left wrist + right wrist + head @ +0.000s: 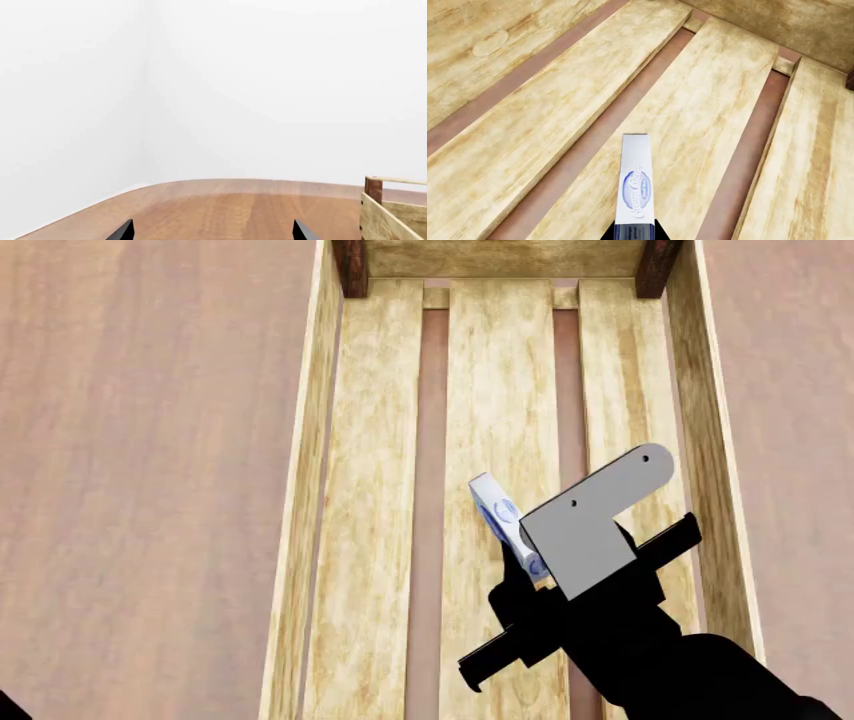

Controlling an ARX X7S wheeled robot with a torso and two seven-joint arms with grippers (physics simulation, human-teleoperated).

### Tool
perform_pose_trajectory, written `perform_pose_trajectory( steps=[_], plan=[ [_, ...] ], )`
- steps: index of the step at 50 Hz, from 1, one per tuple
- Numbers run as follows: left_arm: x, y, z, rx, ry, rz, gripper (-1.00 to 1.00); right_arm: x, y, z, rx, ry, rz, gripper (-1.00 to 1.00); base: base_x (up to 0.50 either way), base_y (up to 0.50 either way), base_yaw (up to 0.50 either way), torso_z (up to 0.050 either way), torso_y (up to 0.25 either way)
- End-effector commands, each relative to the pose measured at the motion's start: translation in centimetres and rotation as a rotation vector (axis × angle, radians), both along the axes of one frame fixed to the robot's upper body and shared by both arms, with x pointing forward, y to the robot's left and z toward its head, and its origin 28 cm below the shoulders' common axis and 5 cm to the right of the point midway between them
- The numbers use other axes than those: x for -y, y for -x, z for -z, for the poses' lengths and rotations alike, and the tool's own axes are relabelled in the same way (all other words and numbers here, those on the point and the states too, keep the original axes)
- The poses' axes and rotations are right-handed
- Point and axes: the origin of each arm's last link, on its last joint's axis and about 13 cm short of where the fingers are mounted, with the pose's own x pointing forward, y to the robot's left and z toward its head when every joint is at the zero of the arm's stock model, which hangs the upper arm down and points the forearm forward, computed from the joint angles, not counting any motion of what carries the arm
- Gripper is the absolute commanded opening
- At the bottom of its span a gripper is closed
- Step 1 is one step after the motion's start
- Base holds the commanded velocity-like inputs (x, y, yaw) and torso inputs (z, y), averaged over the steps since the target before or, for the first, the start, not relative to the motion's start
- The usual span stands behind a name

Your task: Pick up the cream cheese and put it in the tray.

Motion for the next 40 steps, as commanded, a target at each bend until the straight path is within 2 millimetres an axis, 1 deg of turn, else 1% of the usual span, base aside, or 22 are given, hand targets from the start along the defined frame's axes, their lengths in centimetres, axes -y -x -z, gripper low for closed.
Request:
perform_pose_trajectory(
  steps=[1, 11, 12, 34, 40],
  plan=[
    [0.02, -0.05, 0.07, -0.005, -0.004, -0.001, 1.0, -0.12, -0.12, 0.14, -0.001, 0.008, -0.002, -1.0, 0.0, 0.0, 0.0, 0.0, 0.0],
    [0.06, -0.07, 0.08, -0.011, -0.006, -0.001, 1.0, -0.01, -0.38, 0.38, -0.007, 0.002, 0.015, -1.0, 0.0, 0.0, 0.0, 0.0, -0.002],
    [0.07, -0.07, 0.08, -0.012, -0.007, -0.001, 1.0, 0.0, -0.39, 0.5, -0.006, 0.013, 0.02, 1.0, 0.0, 0.0, 0.0, 0.0, 0.0],
    [0.04, -0.1, 0.1, -0.012, -0.008, -0.002, 1.0, 0.15, -0.36, 0.66, 0.003, 0.013, 0.037, 1.0, 0.0, 0.0, 0.0, 0.0, 0.0],
    [0.01, -0.11, 0.11, -0.011, -0.007, -0.003, 1.0, 0.29, -0.1, 0.3, 0.017, 0.011, 0.042, 1.0, 0.0, 0.0, 0.0, 0.0, 0.0]
  ],
)
